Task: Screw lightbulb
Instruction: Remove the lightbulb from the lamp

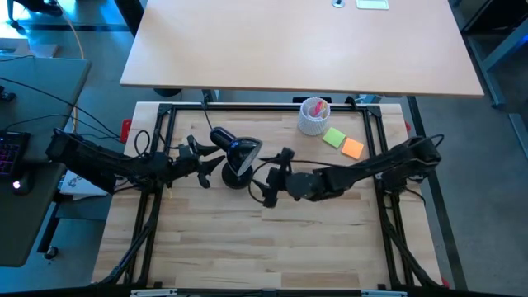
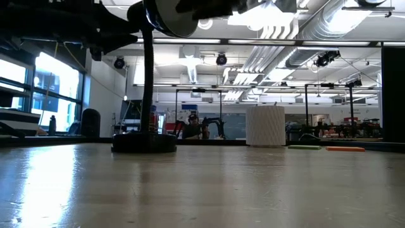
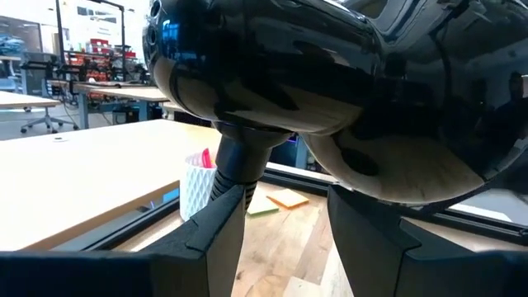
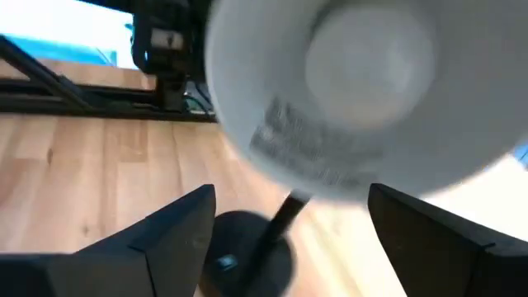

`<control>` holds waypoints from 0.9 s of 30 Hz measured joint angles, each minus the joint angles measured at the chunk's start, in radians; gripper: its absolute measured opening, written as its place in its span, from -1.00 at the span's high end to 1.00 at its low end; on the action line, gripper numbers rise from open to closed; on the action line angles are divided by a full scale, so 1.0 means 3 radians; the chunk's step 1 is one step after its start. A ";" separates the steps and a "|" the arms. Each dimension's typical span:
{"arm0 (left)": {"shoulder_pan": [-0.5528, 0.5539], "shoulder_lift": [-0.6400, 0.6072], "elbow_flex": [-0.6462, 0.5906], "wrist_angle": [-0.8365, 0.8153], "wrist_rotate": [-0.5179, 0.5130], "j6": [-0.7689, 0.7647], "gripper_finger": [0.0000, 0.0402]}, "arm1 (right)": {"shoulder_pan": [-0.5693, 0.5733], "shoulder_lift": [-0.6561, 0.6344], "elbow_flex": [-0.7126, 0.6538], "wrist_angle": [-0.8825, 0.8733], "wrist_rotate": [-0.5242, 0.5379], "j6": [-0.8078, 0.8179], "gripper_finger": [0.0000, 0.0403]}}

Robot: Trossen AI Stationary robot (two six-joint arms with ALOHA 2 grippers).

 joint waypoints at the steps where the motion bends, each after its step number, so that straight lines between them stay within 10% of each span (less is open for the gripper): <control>1: 0.0000 0.0000 0.0000 -0.0001 -0.0001 0.0000 0.17 | 0.0000 0.0015 -0.0132 0.0223 0.0008 0.0082 -0.57; 9: -0.0001 -0.0001 0.0000 -0.0016 -0.0040 0.0003 0.17 | -0.0052 0.0033 -0.0817 0.2366 0.0068 0.0256 -0.57; 27: -0.0058 -0.0529 0.0044 -0.0385 -0.0174 0.0363 0.19 | -0.0387 0.0034 -0.0643 0.2148 -0.0541 0.0829 -0.57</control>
